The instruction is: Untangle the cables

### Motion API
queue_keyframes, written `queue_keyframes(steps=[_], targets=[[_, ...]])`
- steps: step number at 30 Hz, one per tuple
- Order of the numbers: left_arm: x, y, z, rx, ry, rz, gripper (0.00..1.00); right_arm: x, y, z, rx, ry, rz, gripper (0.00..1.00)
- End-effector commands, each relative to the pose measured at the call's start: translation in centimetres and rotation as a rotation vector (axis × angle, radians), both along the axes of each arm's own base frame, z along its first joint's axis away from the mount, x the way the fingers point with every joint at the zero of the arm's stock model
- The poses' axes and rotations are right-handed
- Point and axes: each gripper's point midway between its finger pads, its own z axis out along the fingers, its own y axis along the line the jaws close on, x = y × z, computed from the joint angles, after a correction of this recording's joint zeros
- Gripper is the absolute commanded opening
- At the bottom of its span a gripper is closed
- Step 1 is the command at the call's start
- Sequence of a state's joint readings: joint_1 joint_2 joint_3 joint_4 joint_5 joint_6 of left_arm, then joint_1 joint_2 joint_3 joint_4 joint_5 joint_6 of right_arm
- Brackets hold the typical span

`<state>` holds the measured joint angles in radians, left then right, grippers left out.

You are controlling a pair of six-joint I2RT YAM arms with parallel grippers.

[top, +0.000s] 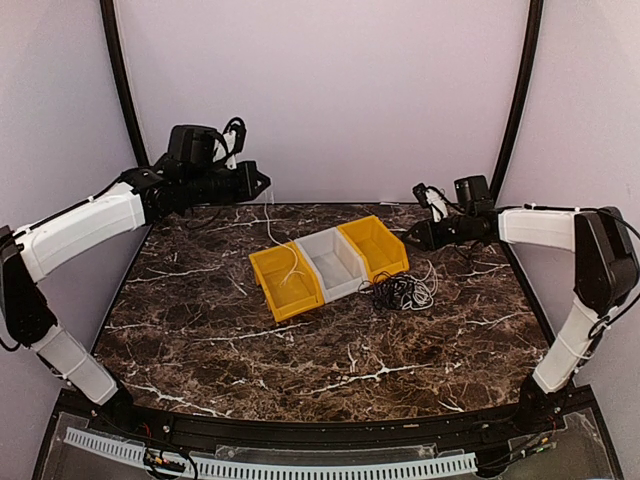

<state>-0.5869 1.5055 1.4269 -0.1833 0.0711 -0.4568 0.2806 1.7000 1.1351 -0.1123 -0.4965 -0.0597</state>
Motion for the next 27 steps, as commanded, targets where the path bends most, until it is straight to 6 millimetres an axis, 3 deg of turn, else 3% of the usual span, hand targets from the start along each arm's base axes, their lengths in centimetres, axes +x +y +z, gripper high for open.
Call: queue_keyframes(steps=[1, 12, 16, 17, 18, 20, 21, 24, 27], targets=[[0.8, -0.5, -4.1, 0.027, 0.054, -0.003, 0.00, -0.3, -0.2, 1.5, 0.006, -0.062, 0.014, 0.43], [1.1, -1.5, -14.9, 0.121, 0.261, -0.026, 0.00, -1.7, 0.0, 1.6, -0.005, -0.077, 0.081, 0.44], [0.9, -2.5, -18.0, 0.133, 0.350, -0.072, 0.00, -2.5, 0.1, 1.1, -0.005, -0.066, 0.109, 0.44], [1.1, -2.9, -17.9, 0.134, 0.355, -0.082, 0.00, -2.6, 0.2, 1.1, -0.004, -0.065, 0.113, 0.44], [0.9, -2.8, -19.3, 0.160, 0.398, -0.085, 0.00, -2.7, 0.2, 1.1, -0.003, -0.065, 0.117, 0.44], [1.0, -3.0, -19.9, 0.177, 0.427, -0.090, 0.00, -2.8, 0.2, 1.3, -0.003, -0.070, 0.124, 0.43], [1.0, -3.0, -20.0, 0.182, 0.435, -0.091, 0.03, -2.9, 0.2, 1.5, -0.003, -0.073, 0.126, 0.43], [1.5, -2.6, -19.1, 0.200, 0.421, -0.063, 0.31, -3.3, 0.0, 2.1, 0.049, -0.058, 0.153, 0.44], [1.5, -2.2, -17.5, 0.201, 0.392, -0.051, 0.46, -2.6, -1.5, 1.9, 0.048, -0.031, 0.114, 0.44]])
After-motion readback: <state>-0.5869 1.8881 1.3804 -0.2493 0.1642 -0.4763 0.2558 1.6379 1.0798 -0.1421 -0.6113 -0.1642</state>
